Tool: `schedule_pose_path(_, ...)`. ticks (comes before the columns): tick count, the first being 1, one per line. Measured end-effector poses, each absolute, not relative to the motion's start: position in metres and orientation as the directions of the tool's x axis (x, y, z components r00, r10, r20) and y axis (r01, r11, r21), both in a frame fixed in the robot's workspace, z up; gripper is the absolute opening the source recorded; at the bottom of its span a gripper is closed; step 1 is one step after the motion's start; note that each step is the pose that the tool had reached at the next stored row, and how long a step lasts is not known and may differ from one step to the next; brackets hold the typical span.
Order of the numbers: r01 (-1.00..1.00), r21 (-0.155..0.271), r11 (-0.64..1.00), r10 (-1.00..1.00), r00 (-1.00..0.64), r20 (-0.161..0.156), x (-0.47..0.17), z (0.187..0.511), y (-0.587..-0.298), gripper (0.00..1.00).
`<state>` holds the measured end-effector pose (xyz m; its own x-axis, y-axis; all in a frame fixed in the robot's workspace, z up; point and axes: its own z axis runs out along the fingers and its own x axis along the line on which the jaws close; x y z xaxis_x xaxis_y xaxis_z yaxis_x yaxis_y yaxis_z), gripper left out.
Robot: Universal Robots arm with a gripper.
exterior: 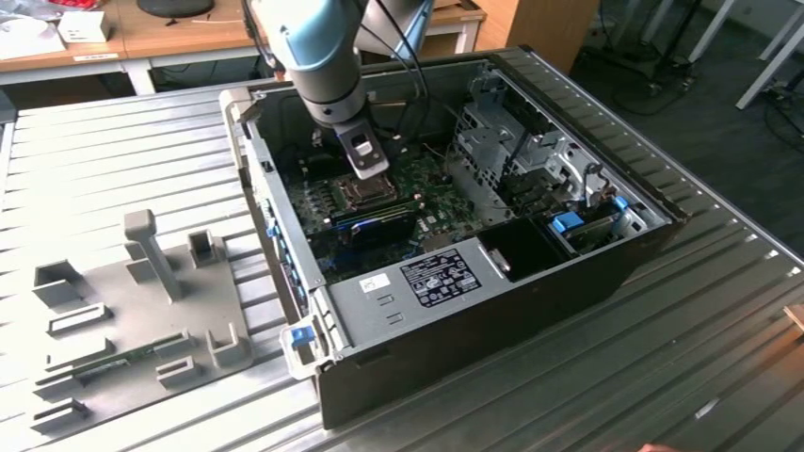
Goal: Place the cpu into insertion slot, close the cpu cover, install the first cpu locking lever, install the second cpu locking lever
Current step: 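Install the first cpu locking lever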
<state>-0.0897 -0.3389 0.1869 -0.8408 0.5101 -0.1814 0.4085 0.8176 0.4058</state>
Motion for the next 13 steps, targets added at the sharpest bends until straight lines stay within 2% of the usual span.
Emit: schedule_pose_path(13,0.408,0.406,0.817,0.510,-0.841,-0.181,-0.0896,0.1867,-0.3339,0.10)
